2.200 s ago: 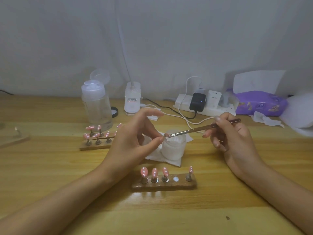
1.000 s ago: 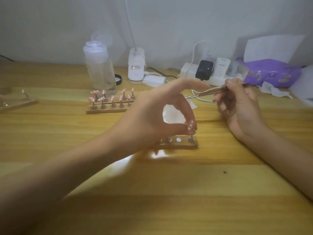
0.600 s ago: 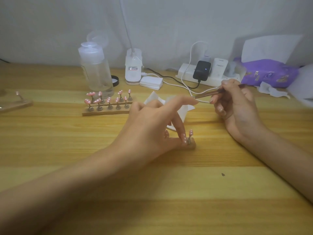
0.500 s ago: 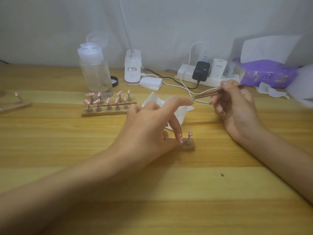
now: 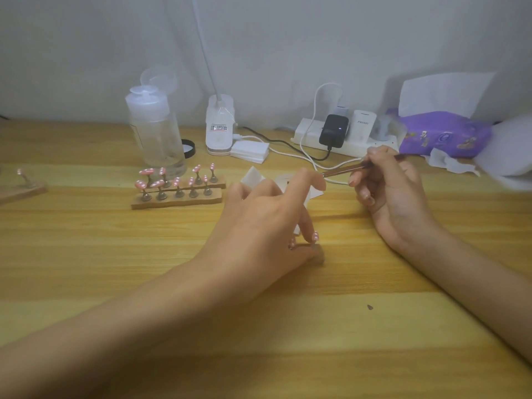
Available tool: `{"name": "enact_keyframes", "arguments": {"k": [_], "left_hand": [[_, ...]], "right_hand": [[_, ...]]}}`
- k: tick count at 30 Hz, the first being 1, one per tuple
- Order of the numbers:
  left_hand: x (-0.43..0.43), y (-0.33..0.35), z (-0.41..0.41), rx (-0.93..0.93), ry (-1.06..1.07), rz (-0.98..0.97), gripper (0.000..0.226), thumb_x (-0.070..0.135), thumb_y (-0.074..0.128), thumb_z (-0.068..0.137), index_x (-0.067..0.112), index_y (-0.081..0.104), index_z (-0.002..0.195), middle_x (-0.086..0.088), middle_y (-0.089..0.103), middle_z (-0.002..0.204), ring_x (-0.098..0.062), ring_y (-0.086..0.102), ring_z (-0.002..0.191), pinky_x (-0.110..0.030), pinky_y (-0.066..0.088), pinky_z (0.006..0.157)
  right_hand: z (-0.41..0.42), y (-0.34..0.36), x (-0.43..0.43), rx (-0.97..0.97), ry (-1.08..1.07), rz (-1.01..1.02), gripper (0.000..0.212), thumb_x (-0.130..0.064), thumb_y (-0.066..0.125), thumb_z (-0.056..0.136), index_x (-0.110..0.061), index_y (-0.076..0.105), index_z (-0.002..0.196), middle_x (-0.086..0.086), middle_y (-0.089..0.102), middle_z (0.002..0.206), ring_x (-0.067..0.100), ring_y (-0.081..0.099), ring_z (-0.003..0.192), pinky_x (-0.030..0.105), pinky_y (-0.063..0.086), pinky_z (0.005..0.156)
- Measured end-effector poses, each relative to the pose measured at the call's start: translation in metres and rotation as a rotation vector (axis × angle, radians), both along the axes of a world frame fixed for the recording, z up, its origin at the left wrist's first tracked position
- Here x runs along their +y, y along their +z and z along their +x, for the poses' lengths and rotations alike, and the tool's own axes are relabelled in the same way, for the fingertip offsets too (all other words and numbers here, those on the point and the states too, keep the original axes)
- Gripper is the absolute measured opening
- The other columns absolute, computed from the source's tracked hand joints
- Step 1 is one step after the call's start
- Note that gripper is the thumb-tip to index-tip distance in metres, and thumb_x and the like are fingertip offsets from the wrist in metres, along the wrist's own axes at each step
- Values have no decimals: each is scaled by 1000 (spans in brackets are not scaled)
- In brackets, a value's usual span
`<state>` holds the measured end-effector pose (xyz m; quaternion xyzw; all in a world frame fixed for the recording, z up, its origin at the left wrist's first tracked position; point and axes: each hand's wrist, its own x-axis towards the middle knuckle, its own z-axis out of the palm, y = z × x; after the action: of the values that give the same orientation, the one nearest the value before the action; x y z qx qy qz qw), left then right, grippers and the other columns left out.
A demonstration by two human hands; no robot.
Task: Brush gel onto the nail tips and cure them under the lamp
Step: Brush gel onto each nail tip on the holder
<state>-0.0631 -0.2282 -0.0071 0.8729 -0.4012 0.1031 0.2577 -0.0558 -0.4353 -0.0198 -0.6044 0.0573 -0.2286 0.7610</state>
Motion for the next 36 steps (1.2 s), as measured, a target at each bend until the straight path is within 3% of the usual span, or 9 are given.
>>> {"name": "enact_keyframes", "arguments": {"k": [8,11,14,18,22,25,27,31,36], "left_hand": [[-3,5,-5,-47,-31,16,70,33,73,84,50,23,129,24,61,85,4,38,95,-27,19,91],[-4,7,-12,-299,-77,121,66,19,72,81,37,47,139,18,67,84,-10,57,96,-40,35,92],[-1,11,-12,-426,-158,-13,66,10,77,75,26,58,135,16,67,82,-15,63,83,-41,46,81],[13,38,9,-114,-205,-423,64,5,72,85,25,46,141,12,66,82,-1,64,82,-15,49,71],[29,39,42,191,-140,-679,59,8,75,87,23,48,137,10,67,83,-7,71,87,-17,52,58],[31,26,54,310,-163,-698,54,10,76,86,25,52,132,7,69,85,-12,69,91,-28,52,61],[31,16,58,320,-160,-675,51,12,77,86,26,54,129,7,69,85,-12,69,92,-26,50,65],[29,-2,61,308,-146,-691,52,6,75,86,23,54,130,4,71,85,-16,70,94,-39,57,67],[28,-13,62,356,-109,-778,56,5,78,82,25,55,129,3,72,85,-19,72,94,-41,60,76]], "right_hand": [[-1,0,1,-7,1,13,27,-21,48,102,-16,50,76,2,62,54,10,42,40,17,32,40],[-1,1,2,-24,-22,25,27,-21,48,102,-16,50,76,2,61,52,10,44,41,18,33,41],[-2,3,3,-81,-30,9,32,-19,47,102,-21,53,71,-3,59,51,10,47,44,18,34,43],[-6,6,7,-158,34,-230,27,-25,46,99,-29,53,73,-1,59,54,14,49,44,19,33,41],[-12,20,11,-217,43,-442,28,-23,47,102,-27,52,74,3,61,54,14,51,43,16,36,41],[-10,37,12,-254,103,-591,26,-18,49,103,-18,50,77,9,60,56,13,55,46,14,40,45],[-7,43,13,-223,142,-680,25,-21,50,103,-12,50,79,12,62,60,17,57,49,17,40,47],[-2,43,16,-174,191,-816,23,-21,51,102,-12,51,81,10,66,63,22,61,54,20,43,48],[-2,38,17,-181,248,-825,22,-20,51,100,-11,52,80,11,66,64,22,60,54,19,43,50]]}}
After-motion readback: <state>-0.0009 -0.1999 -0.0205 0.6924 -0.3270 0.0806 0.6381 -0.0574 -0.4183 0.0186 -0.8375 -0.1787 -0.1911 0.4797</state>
